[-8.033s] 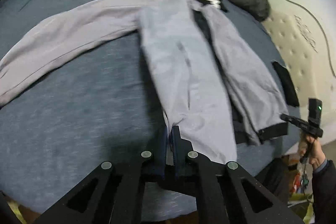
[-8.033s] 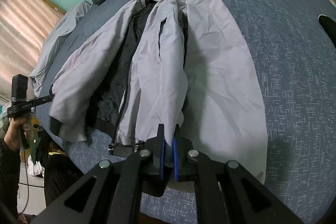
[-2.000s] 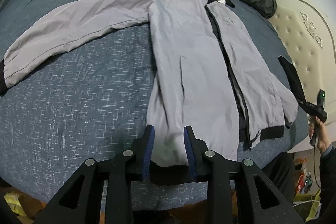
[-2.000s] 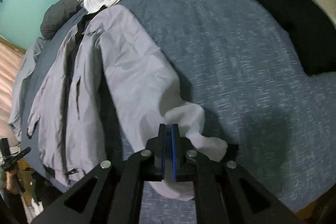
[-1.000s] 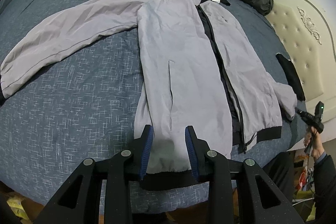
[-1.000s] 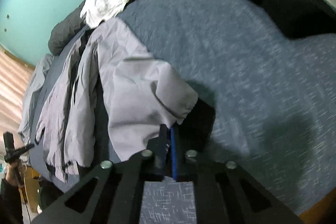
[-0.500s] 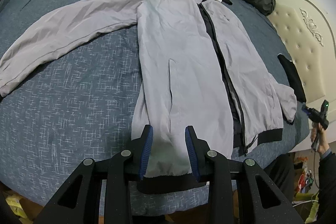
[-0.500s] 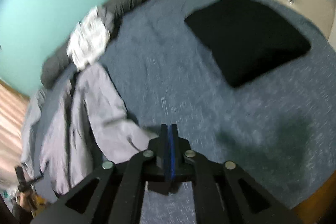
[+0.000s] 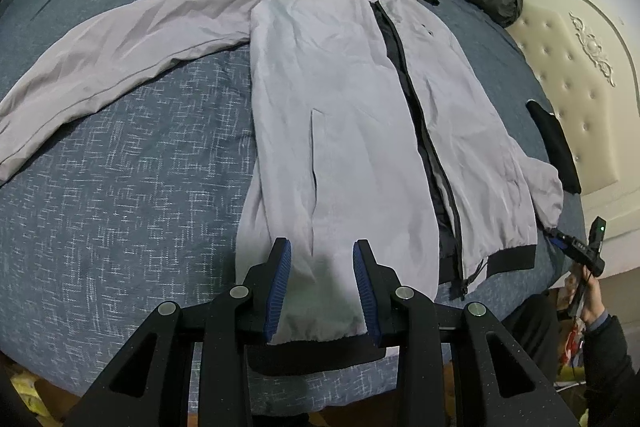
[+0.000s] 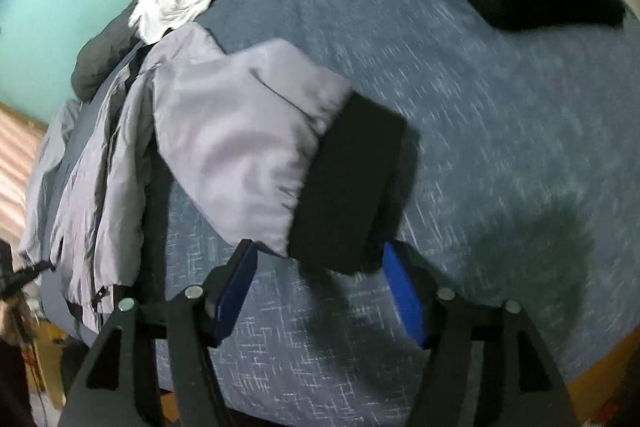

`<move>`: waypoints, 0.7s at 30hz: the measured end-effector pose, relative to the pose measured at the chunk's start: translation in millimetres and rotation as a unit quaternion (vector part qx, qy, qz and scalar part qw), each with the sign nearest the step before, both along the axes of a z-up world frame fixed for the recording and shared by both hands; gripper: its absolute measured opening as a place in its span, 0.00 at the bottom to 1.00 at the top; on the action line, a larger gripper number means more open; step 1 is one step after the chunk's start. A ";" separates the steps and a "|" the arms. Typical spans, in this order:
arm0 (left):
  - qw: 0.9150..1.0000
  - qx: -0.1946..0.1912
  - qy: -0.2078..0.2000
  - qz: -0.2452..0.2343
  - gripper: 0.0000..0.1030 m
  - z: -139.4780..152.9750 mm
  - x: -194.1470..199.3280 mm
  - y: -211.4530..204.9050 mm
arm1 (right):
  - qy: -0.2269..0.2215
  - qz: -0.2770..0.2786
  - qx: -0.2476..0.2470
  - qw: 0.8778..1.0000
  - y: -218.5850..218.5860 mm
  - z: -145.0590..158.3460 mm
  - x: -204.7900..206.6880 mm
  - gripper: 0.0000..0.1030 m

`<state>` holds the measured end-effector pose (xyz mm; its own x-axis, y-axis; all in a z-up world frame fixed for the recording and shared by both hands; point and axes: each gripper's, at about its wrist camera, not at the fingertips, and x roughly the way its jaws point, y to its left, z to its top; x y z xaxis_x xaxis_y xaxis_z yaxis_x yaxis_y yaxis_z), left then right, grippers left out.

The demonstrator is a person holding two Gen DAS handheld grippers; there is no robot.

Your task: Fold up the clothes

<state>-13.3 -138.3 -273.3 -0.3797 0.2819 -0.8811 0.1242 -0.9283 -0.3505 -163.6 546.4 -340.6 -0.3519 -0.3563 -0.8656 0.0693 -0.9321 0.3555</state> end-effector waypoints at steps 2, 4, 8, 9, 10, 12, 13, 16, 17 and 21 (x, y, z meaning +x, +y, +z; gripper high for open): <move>1.000 -0.001 0.000 -0.001 0.34 -0.2 0.2 0.5 | 0.004 0.001 -0.017 1.000 3.3 0.4 0.9 0.64; 1.000 -0.001 0.000 0.002 0.34 -0.3 0.4 0.0 | 0.007 0.004 -0.035 0.999 6.5 1.2 1.7 0.44; 1.000 -0.002 0.000 0.004 0.35 0.2 0.0 -0.1 | 0.010 0.002 -0.041 0.999 11.2 6.6 -0.9 0.15; 1.000 -0.003 -0.001 0.004 0.35 0.4 -0.3 -0.3 | 0.011 0.000 -0.043 0.999 13.2 8.8 -2.0 0.13; 1.000 -0.004 -0.001 0.005 0.35 0.6 -0.7 -0.7 | 0.014 -0.004 -0.053 0.998 17.5 12.9 -4.0 0.12; 1.000 -0.005 -0.001 0.006 0.35 1.1 -1.3 -1.7 | 0.020 -0.014 -0.074 0.997 27.2 21.4 -9.6 0.10; 1.000 -0.005 -0.001 0.008 0.35 1.5 -1.5 -2.3 | 0.026 -0.019 -0.080 0.996 32.7 27.3 -12.6 0.09; 1.000 -0.005 0.000 0.010 0.35 2.1 -2.4 -3.6 | 0.046 -0.038 -0.096 0.994 52.7 47.3 -22.2 0.07; 1.000 -0.005 -0.001 0.010 0.35 2.1 -2.6 -3.5 | 0.053 -0.050 -0.103 0.992 61.7 54.1 -26.5 0.07; 1.000 -0.007 -0.003 0.011 0.35 1.4 -4.8 -3.4 | 0.084 -0.102 -0.122 0.984 100.3 84.7 -46.6 0.06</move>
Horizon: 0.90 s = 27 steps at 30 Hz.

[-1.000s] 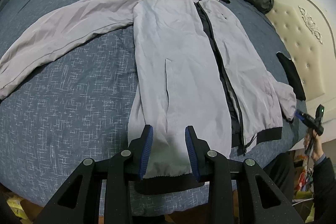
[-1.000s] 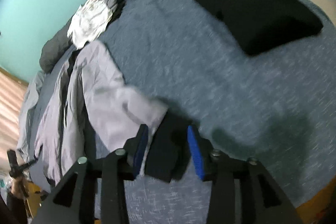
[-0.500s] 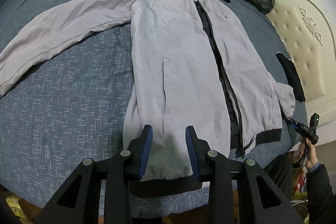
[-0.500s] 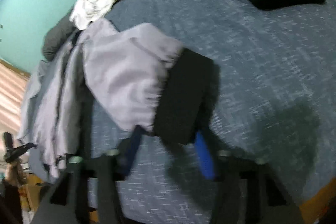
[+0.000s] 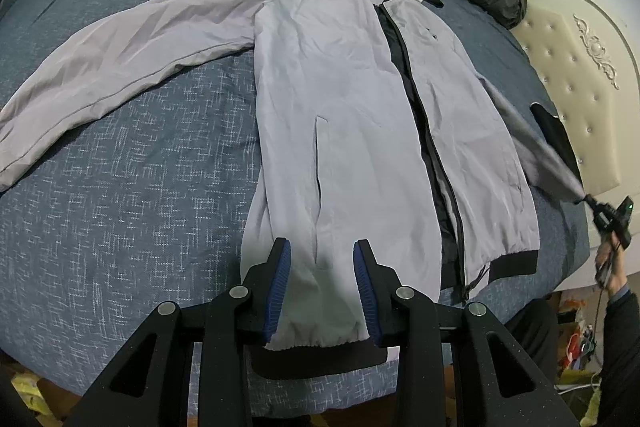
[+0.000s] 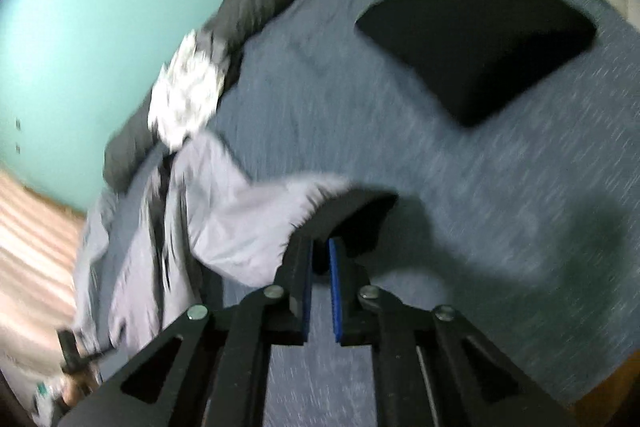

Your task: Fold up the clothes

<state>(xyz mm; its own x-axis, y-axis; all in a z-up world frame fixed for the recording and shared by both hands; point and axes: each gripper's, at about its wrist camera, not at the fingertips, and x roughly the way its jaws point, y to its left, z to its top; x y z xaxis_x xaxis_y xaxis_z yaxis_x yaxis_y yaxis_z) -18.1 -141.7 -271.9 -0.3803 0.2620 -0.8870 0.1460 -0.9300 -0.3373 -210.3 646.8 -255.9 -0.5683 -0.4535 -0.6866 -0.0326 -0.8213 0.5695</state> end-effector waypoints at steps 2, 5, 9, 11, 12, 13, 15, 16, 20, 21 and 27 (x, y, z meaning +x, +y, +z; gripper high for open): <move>1.000 0.000 -0.001 0.001 0.35 -0.4 -1.2 -0.5 | 0.009 -0.021 0.002 1.000 15.0 9.7 -10.7 0.06; 1.000 -0.001 -0.002 0.002 0.35 -0.9 -3.1 -1.3 | 0.016 -0.049 0.004 0.999 33.5 21.1 -22.7 0.06; 1.000 -0.002 -0.004 0.003 0.35 -2.0 -5.5 -2.4 | 0.002 -0.073 0.030 0.997 48.7 28.7 -38.2 0.06; 1.000 -0.003 -0.006 0.003 0.35 -3.2 -6.6 -2.7 | -0.008 -0.083 0.041 0.996 55.6 30.5 -47.9 0.06; 1.000 -0.004 -0.006 0.005 0.35 -3.6 -7.0 -3.1 | -0.012 -0.091 0.044 0.995 57.6 29.2 -48.6 0.06; 1.000 -0.004 -0.006 0.007 0.35 -3.8 -7.5 -3.6 | -0.009 -0.100 0.043 0.994 60.8 30.4 -49.3 0.06; 1.000 -0.006 -0.007 0.009 0.35 -4.1 -8.6 -5.1 | 0.019 -0.118 0.039 0.992 66.0 39.7 -47.8 0.06; 1.000 -0.007 -0.008 0.010 0.35 -4.4 -9.3 -6.7 | 0.047 -0.127 0.038 0.990 67.4 48.2 -45.2 0.05; 1.000 -0.007 -0.007 0.018 0.35 -3.7 -11.7 -12.8 | 0.094 -0.113 0.065 0.987 60.7 77.9 -51.9 0.05; 1.000 -0.006 -0.006 0.021 0.35 -3.0 -12.1 -13.7 | 0.101 -0.111 0.065 0.986 61.1 84.2 -54.1 0.05; 1.000 -0.005 -0.002 0.017 0.35 -0.9 -13.7 -10.3 | 0.115 -0.100 0.079 0.985 61.9 96.5 -65.3 0.05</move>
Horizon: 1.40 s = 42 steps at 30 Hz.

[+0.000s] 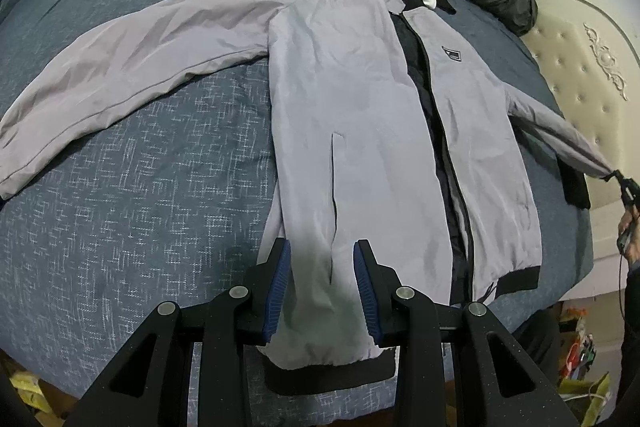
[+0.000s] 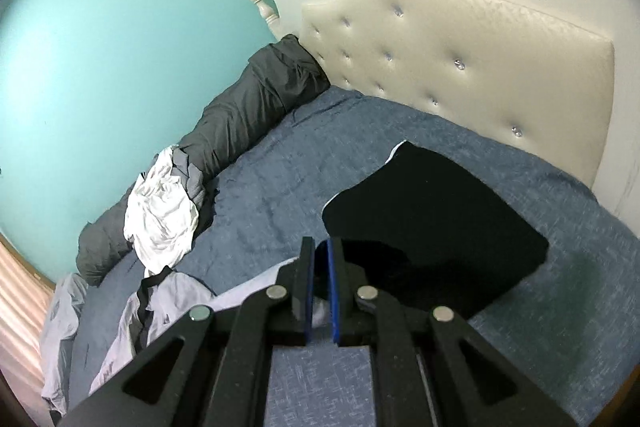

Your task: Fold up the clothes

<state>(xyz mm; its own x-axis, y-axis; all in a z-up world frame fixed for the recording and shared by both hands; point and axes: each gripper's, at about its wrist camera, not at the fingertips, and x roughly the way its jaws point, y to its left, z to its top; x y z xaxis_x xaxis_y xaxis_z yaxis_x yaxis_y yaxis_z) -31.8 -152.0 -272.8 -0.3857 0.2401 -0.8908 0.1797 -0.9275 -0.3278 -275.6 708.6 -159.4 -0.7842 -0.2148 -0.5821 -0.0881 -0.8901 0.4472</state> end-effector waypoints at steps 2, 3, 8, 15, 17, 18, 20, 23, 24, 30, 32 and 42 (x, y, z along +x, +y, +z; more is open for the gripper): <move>1.000 0.001 -0.001 -0.001 0.35 -1.3 -1.4 0.7 | -0.023 0.012 0.000 1.000 0.4 -17.2 -1.9 0.05; 1.000 0.002 -0.001 -0.001 0.35 -1.6 -2.0 0.9 | -0.041 0.018 -0.001 0.999 2.4 -29.8 0.8 0.05; 1.000 0.004 -0.001 -0.004 0.35 -2.1 -5.2 2.6 | -0.121 0.056 0.013 0.991 6.2 -98.2 32.7 0.06; 1.000 0.002 0.005 -0.013 0.35 5.2 -15.1 14.9 | -0.182 0.077 -0.009 0.980 10.9 -160.6 80.6 0.06; 1.000 0.001 0.008 -0.017 0.35 8.6 -17.3 19.5 | -0.189 0.067 -0.010 0.980 15.3 -168.5 89.4 0.06; 1.000 0.001 0.009 -0.018 0.35 9.7 -18.0 21.2 | -0.178 0.056 -0.018 0.982 20.5 -165.9 91.7 0.06; 1.000 0.000 0.009 -0.019 0.35 10.9 -20.0 24.0 | -0.157 0.029 -0.036 0.987 31.9 -156.5 90.3 0.20; 1.000 -0.001 0.008 -0.018 0.35 11.2 -21.1 26.3 | -0.131 0.014 -0.057 0.990 38.8 -143.7 79.7 0.57; 1.000 -0.002 0.007 -0.018 0.35 10.8 -21.1 26.6 | -0.132 0.016 -0.056 0.990 36.6 -144.4 74.1 0.57; 1.000 -0.009 -0.002 -0.013 0.36 7.5 -22.7 24.5 | -0.147 0.031 -0.038 0.988 19.4 -153.8 38.7 0.57; 1.000 -0.011 -0.005 -0.010 0.36 5.7 -24.7 22.2 | -0.146 0.027 -0.045 0.988 20.1 -160.5 33.6 0.57; 1.000 -0.004 -0.006 -0.007 0.36 -1.8 -35.9 19.2 | -0.067 0.036 0.016 0.997 16.2 -116.0 40.5 0.05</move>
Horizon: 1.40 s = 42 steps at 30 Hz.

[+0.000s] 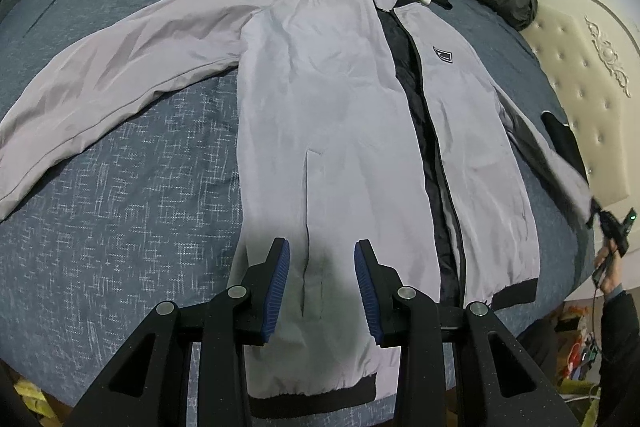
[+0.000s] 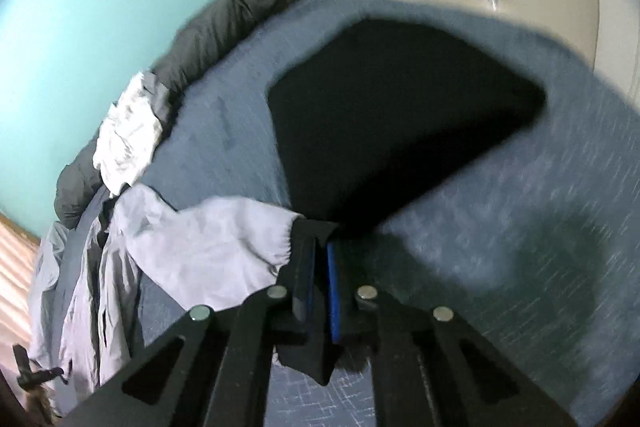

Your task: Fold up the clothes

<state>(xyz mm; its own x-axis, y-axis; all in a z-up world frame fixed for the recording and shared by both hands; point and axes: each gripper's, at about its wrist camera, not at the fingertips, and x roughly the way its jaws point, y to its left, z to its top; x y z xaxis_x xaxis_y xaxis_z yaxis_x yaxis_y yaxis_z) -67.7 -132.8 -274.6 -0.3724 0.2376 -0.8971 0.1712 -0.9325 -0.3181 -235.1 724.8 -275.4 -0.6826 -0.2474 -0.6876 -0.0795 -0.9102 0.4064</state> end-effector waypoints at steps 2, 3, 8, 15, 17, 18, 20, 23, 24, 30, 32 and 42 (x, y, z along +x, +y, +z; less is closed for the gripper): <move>1.000 0.001 0.002 -0.001 0.36 0.6 -1.3 0.8 | 0.033 -0.008 0.019 0.999 4.8 27.3 -4.2 0.05; 1.000 0.001 0.002 -0.001 0.36 0.9 -1.9 1.1 | 0.042 -0.012 0.026 0.999 5.8 35.7 -7.8 0.05; 1.000 -0.003 -0.001 -0.004 0.36 0.7 -1.1 3.9 | 0.072 -0.020 0.054 0.996 14.9 72.0 -40.9 0.05; 1.000 -0.010 -0.010 0.003 0.36 -2.6 -0.2 -5.4 | -0.006 -0.033 0.101 0.994 19.7 39.9 -86.9 0.05; 1.000 -0.010 -0.013 0.007 0.36 -4.7 -0.4 -8.4 | -0.036 -0.038 0.102 0.993 24.1 21.5 -86.1 0.05; 1.000 -0.010 -0.013 0.008 0.36 -5.7 -0.8 -9.4 | -0.051 -0.040 0.102 0.993 26.3 12.4 -85.4 0.05; 1.000 -0.009 -0.013 0.009 0.36 -7.3 -1.6 -10.9 | -0.082 -0.044 0.103 0.990 30.7 -5.7 -84.1 0.05; 1.000 -0.004 -0.012 0.013 0.36 -9.3 0.4 -13.9 | -0.078 -0.048 0.138 0.986 27.3 -2.6 -76.2 0.06; 1.000 -0.002 -0.011 0.014 0.36 -9.9 1.1 -14.9 | -0.078 -0.056 0.151 0.984 26.1 1.6 -72.7 0.07; 1.000 0.007 -0.008 0.021 0.42 -14.1 6.2 -21.2 | -0.014 -0.058 0.121 0.991 6.2 41.8 -29.0 0.11; 1.000 0.010 -0.010 0.024 0.44 -16.0 12.0 -24.4 | -0.003 -0.029 0.093 0.995 -15.5 49.2 -12.1 0.14; 0.999 0.028 -0.015 0.033 0.49 -19.9 42.6 -35.7 | -0.094 0.208 -0.012 0.974 -180.4 6.4 33.5 0.38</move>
<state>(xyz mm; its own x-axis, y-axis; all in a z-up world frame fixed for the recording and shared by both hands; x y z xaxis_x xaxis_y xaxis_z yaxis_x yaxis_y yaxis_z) -25.1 -168.5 -294.5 -0.3628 0.2643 -0.8936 0.2415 -0.8995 -0.3641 -201.6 544.4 -269.0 -0.3821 -0.4924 -0.7820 0.2187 -0.8704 0.4412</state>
